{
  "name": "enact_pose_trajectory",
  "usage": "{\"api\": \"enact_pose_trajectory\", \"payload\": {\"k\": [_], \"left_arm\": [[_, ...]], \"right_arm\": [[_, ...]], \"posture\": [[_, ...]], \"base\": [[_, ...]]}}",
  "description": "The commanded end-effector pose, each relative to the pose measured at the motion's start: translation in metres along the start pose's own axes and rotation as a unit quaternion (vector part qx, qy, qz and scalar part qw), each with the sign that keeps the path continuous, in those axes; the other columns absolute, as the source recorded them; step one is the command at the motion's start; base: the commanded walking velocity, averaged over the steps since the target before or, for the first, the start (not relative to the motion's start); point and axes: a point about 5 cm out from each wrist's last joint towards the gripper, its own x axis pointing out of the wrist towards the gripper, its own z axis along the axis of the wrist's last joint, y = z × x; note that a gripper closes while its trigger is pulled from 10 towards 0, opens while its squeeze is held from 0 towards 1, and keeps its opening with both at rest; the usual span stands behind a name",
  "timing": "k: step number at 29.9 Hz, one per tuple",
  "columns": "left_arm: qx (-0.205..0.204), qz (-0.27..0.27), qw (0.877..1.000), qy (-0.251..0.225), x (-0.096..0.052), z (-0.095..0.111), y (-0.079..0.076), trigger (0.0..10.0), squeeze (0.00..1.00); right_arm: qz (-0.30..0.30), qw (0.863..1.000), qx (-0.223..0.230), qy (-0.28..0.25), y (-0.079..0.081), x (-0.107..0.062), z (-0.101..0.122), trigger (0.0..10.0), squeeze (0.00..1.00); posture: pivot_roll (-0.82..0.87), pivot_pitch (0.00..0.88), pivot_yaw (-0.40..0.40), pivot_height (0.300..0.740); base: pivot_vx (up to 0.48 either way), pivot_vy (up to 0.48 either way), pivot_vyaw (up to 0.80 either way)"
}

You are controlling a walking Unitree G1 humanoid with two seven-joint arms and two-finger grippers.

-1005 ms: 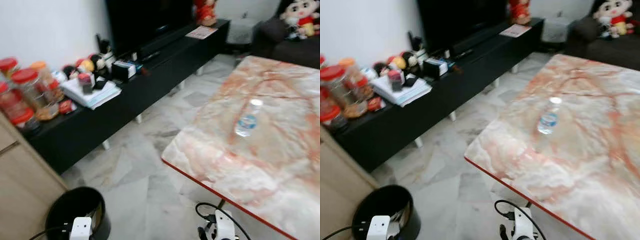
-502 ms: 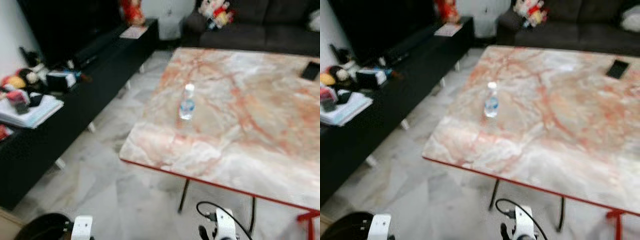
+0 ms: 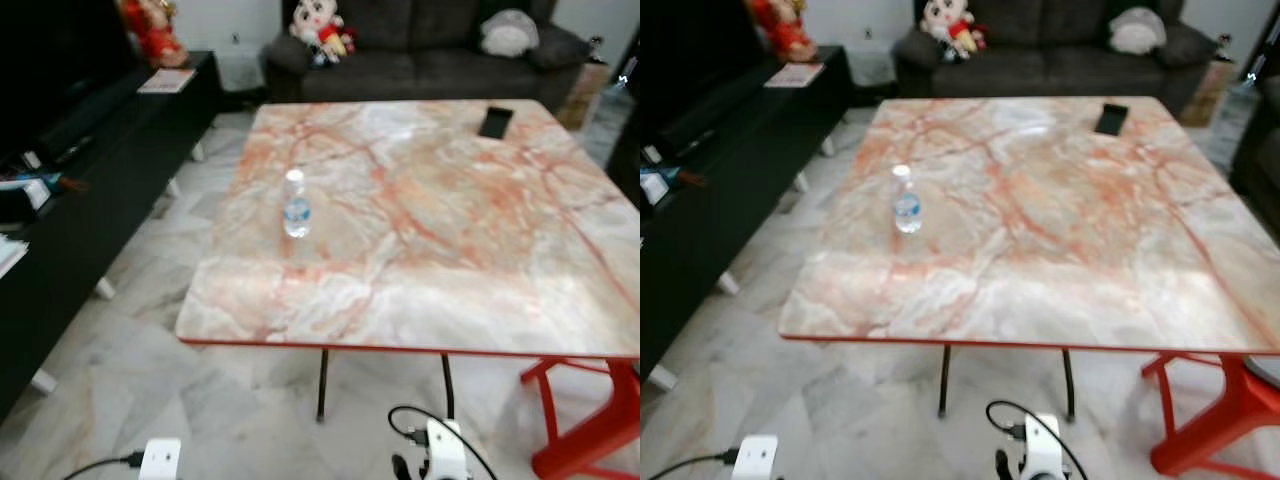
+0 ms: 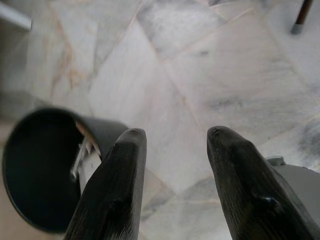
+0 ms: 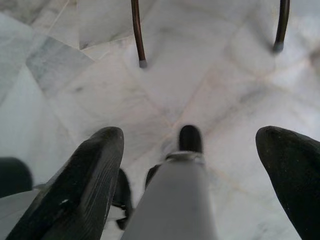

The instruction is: Picking trash to rubbish bin

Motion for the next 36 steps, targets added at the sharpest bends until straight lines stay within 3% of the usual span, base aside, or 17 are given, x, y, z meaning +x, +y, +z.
{"api": "enact_pose_trajectory", "payload": {"k": [1, 18, 24, 36], "left_arm": [[0.003, 0.000, 1.000, 0.002, 0.000, 0.000, 0.002, 10.0, 0.00], [0.004, 0.000, 1.000, 0.002, 0.000, 0.000, 0.001, 10.0, 0.00], [-0.001, 0.003, 1.000, 0.002, 0.000, -0.002, 0.001, 10.0, 0.00], [-0.024, 0.009, 0.998, 0.056, -0.016, -0.050, -0.001, 10.0, 0.00]], "right_arm": [[-0.002, 1.000, -0.002, -0.002, -0.002, 0.000, 0.003, 10.0, 0.00], [-0.002, 1.000, 0.001, -0.002, -0.002, 0.000, 0.003, 10.0, 0.00], [0.000, 1.000, -0.001, -0.009, -0.002, 0.000, 0.005, 10.0, 0.00], [0.000, 1.000, -0.018, -0.010, -0.007, -0.002, 0.000, 10.0, 0.00]], "posture": [[0.07, 0.019, 0.062, 0.740], [0.08, 0.018, 0.061, 0.740], [0.08, 0.020, 0.063, 0.740], [0.08, 0.023, 0.059, 0.740]], "base": [[0.000, 0.000, -0.75], [0.000, 0.000, -0.75], [0.000, 0.000, 0.00], [0.000, 0.000, 0.00]]}}
